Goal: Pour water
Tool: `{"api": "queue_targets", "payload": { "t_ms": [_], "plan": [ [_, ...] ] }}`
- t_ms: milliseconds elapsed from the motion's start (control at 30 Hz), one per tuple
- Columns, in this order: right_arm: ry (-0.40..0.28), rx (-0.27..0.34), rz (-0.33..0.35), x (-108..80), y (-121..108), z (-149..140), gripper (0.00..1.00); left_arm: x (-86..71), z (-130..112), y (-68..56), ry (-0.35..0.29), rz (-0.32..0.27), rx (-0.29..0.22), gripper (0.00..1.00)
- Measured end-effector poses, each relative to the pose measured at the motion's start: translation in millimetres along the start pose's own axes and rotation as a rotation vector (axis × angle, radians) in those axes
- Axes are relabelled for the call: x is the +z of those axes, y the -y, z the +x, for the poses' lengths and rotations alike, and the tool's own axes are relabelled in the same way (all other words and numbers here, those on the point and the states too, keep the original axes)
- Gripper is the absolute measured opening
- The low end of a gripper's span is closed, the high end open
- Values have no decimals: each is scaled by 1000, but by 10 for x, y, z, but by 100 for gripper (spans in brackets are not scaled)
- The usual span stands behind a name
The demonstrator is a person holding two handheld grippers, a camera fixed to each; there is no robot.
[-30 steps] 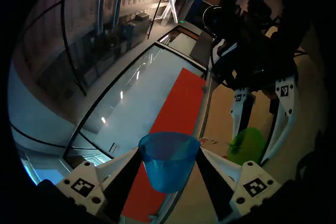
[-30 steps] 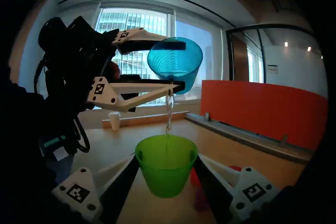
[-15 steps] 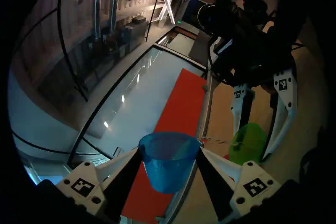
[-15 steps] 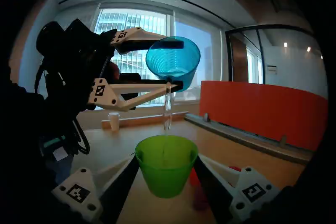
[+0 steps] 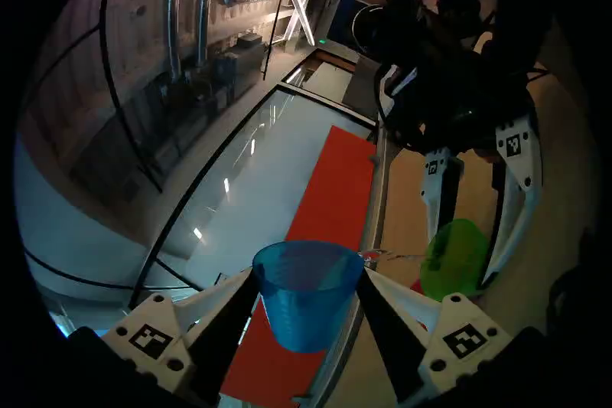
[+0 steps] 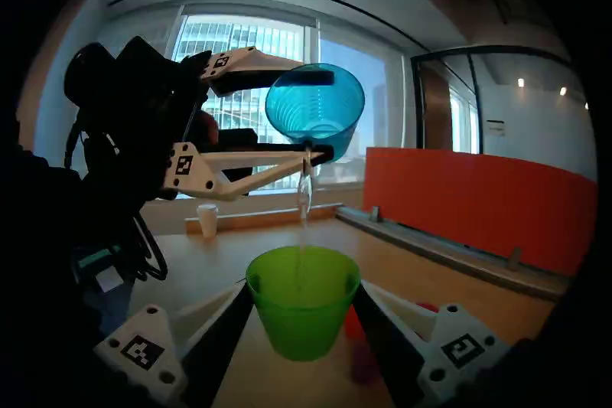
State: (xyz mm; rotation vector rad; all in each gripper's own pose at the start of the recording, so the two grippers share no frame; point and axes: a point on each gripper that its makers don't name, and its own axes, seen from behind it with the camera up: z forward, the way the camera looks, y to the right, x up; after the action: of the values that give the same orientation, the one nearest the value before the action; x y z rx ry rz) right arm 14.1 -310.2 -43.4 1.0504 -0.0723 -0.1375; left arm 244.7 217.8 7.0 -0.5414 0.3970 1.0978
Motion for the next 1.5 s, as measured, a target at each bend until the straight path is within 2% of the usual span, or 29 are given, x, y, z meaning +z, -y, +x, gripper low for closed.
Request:
{"api": "queue_targets", "payload": {
  "t_ms": [467, 1500],
  "plan": [
    [-2, -2, 1, 24, 12, 17, 90, -13, 3, 46, -6, 6, 33, 87],
    [-12, -5, -4, -15, -26, 36, 90, -38, 66, 33, -11, 5, 136, 87]
  ]
}}
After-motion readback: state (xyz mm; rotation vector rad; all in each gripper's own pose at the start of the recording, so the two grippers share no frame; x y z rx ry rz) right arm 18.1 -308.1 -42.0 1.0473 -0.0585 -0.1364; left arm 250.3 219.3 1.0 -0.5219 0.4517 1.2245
